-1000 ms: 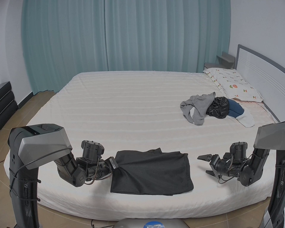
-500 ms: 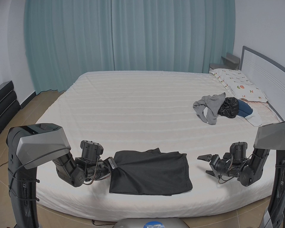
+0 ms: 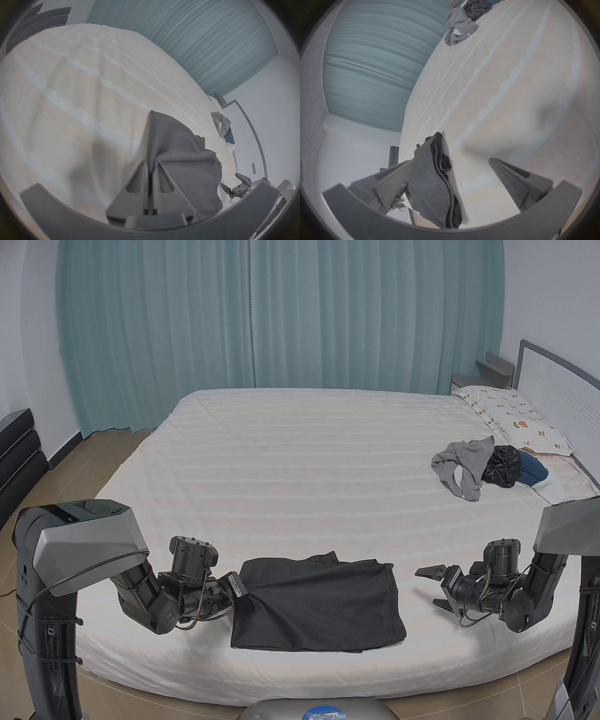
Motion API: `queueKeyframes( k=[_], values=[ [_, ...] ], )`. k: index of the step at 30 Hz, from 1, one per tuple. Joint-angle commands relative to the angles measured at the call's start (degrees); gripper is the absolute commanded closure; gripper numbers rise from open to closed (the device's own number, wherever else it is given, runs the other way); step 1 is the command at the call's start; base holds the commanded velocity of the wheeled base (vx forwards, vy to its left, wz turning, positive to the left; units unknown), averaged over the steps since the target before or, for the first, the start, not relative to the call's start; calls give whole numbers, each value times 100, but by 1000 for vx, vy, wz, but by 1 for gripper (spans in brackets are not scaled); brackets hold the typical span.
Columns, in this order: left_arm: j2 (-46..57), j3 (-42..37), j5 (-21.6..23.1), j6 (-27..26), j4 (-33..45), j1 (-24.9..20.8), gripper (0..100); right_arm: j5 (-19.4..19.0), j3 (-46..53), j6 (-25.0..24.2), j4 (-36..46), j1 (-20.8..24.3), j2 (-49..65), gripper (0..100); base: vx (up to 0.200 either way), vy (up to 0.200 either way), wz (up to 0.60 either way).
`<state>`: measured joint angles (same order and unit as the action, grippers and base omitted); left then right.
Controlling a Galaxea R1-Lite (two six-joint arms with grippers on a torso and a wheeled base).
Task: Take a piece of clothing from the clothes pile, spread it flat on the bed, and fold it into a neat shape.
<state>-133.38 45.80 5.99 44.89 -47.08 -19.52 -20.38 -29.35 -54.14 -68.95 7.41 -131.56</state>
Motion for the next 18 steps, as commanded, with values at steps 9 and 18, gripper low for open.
queueKeyframes(
  k=[9, 18],
  values=[
    [14, -10, -10, 11, 120, -26, 100, -1, 0, 9, -4, 15, -10, 0, 0, 156, 0],
    [22, -54, -45, 187, 120, -70, 100, -1, 0, 9, -4, 15, -10, 0, 0, 0, 0]
  ],
)
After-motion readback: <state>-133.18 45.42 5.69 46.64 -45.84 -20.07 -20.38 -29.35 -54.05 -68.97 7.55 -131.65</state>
